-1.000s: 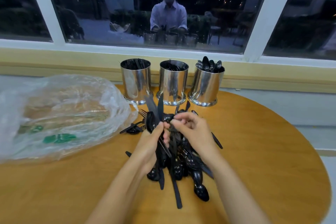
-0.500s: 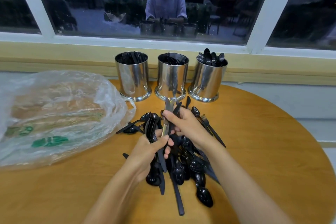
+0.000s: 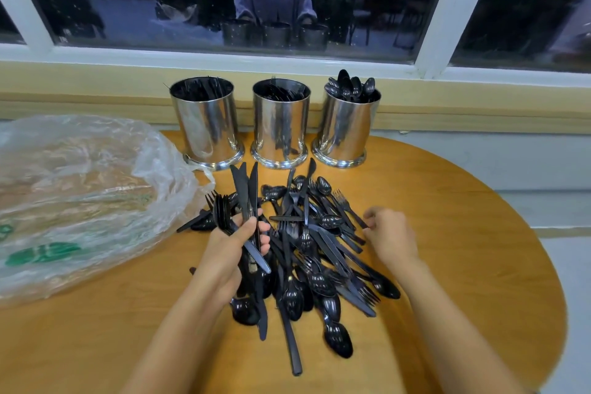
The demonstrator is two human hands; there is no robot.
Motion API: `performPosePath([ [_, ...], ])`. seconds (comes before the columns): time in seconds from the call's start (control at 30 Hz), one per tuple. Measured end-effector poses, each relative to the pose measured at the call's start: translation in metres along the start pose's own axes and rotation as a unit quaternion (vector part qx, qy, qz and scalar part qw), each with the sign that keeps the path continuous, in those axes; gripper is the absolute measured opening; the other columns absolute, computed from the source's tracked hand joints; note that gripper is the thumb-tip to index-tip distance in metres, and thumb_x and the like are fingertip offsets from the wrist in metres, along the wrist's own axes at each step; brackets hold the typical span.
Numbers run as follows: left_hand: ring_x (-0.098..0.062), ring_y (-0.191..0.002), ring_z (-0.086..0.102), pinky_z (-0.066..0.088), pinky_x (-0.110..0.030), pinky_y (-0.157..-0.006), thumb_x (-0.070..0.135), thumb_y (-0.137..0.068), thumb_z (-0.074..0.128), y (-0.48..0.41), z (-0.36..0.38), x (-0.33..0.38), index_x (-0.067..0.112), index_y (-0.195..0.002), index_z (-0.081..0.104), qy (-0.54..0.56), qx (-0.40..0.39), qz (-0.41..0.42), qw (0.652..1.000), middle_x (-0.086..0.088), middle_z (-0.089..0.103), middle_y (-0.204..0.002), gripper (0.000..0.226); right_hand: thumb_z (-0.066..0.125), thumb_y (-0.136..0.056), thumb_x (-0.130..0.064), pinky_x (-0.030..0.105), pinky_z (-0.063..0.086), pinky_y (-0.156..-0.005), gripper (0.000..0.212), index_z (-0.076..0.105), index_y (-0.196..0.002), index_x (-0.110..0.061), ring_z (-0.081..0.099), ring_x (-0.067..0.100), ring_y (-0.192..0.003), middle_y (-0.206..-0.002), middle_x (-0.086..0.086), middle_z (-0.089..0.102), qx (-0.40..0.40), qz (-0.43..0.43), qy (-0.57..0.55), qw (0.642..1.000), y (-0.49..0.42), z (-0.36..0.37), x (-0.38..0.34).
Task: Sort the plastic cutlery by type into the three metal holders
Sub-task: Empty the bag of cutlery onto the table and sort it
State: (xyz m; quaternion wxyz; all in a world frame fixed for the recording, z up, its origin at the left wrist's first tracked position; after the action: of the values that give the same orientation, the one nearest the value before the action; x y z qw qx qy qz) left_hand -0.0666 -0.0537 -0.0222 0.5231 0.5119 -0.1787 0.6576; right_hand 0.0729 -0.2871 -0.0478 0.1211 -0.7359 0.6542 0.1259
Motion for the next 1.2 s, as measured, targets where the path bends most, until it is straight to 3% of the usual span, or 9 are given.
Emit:
performPosePath([
  [0.13,-0.018,-0.062,0.059,0.056,-0.025,-0.059,0.01,-0.1,0.051,0.004,0.007,-0.005,0.004,-0.108,0.066,0.003,0.007,-0.001,1.0,-0.005,0.068,-0.075,0.018,0.061,-0.094,-0.016,0.035,0.054,-0.072,0.012,0.067,-0.104,-0.015,0.062,0.022,-0.086,-0.092,0.003,0.067,-0.016,0.036,-0.027,0.999,-0.002,-0.003,-0.006],
  [0.27,-0.015,-0.063,0.064,0.058,-0.023,-0.06,0.013,-0.1,0.051,0.007,0.011,-0.008,0.006,-0.105,0.066,0.027,0.019,-0.017,0.999,-0.004,0.07,-0.075,0.017,0.057,-0.096,-0.035,0.024,0.045,-0.054,0.013,0.055,-0.089,-0.024,0.058,0.011,-0.068,-0.077,-0.011,0.058,0.074,-0.023,-0.084,0.993,0.017,-0.023,-0.029],
  [0.43,-0.015,-0.068,0.067,0.059,-0.025,-0.062,0.021,-0.099,0.052,0.006,0.019,-0.012,0.005,-0.104,0.066,0.02,0.034,-0.015,0.999,-0.007,0.071,-0.084,0.021,0.062,-0.093,-0.014,0.012,0.042,-0.047,0.013,0.064,-0.092,-0.027,0.052,-0.002,-0.048,-0.077,-0.005,0.062,-0.138,-0.059,-0.433,0.889,0.061,-0.024,-0.08],
  [0.57,-0.014,-0.075,0.072,0.058,-0.031,-0.077,0.032,-0.1,0.05,0.008,0.023,-0.014,0.01,-0.1,0.069,-0.038,0.037,-0.016,0.998,-0.007,0.075,-0.087,0.029,0.071,-0.087,-0.013,0.012,0.043,-0.052,0.007,0.069,-0.089,-0.02,0.055,-0.001,-0.054,-0.071,-0.004,0.066,-0.129,-0.092,-0.426,0.891,0.075,-0.004,-0.098],
  [0.73,-0.025,-0.119,0.06,0.04,-0.049,-0.109,0.038,-0.096,0.055,0.009,0.02,-0.015,0.03,-0.072,0.08,-0.081,0.045,-0.018,0.996,-0.006,0.074,-0.104,0.035,0.075,-0.083,-0.012,0.014,0.05,-0.066,0.013,0.069,-0.077,-0.022,0.057,-0.003,-0.065,-0.072,-0.015,0.062,-0.114,-0.125,-0.412,0.895,0.081,0.009,-0.106],
  [0.87,-0.02,-0.085,0.071,0.058,-0.038,-0.084,0.017,-0.102,0.049,0.004,0.016,-0.012,0.013,-0.101,0.073,-0.031,0.066,0.008,0.997,-0.002,0.074,-0.08,0.024,0.073,-0.085,-0.015,0.017,0.051,-0.066,0.008,0.075,-0.085,-0.022,0.058,0.0,-0.068,-0.075,-0.01,0.069,-0.122,-0.143,-0.394,0.899,0.074,0.003,-0.102],
  [0.97,-0.014,-0.06,0.065,0.059,-0.03,-0.072,0.014,-0.103,0.045,-0.001,0.01,-0.006,0.006,-0.111,0.065,0.009,0.072,0.011,0.997,-0.002,0.067,-0.072,0.022,0.068,-0.088,-0.017,0.02,0.053,-0.072,0.007,0.072,-0.09,-0.023,0.059,0.001,-0.073,-0.085,-0.01,0.069,-0.036,-0.101,-0.332,0.937,0.04,-0.005,-0.079],
  [1.07,-0.014,-0.055,0.06,0.058,-0.03,-0.067,0.013,-0.103,0.045,-0.004,0.006,-0.004,0.006,-0.11,0.064,0.017,0.071,0.006,0.997,-0.001,0.064,-0.068,0.021,0.064,-0.091,-0.014,0.017,0.049,-0.081,0.019,0.07,-0.109,-0.013,0.057,0.003,-0.083,-0.103,-0.001,0.07,0.019,-0.056,-0.212,0.975,0.003,-0.003,-0.051],
  [1.2,-0.014,-0.056,0.061,0.059,-0.027,-0.062,0.014,-0.103,0.047,-0.004,0.007,-0.006,0.007,-0.108,0.065,0.015,0.063,0.003,0.998,-0.001,0.065,-0.069,0.02,0.068,-0.089,-0.013,0.03,0.049,-0.096,0.033,0.063,-0.121,-0.006,0.061,0.017,-0.098,-0.103,0.006,0.067,-0.036,-0.015,-0.176,0.984,-0.021,0.013,-0.035],
])
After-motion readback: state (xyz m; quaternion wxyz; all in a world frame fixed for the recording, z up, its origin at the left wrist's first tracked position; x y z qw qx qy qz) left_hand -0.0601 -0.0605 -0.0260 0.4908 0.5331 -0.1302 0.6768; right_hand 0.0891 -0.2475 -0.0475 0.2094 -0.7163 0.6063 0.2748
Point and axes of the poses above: each hand's wrist, its own y-axis away from the middle knuckle, its own z-axis out of the palm, x = y × z, the point moved 1 cm from there along -y, towards the middle knuckle
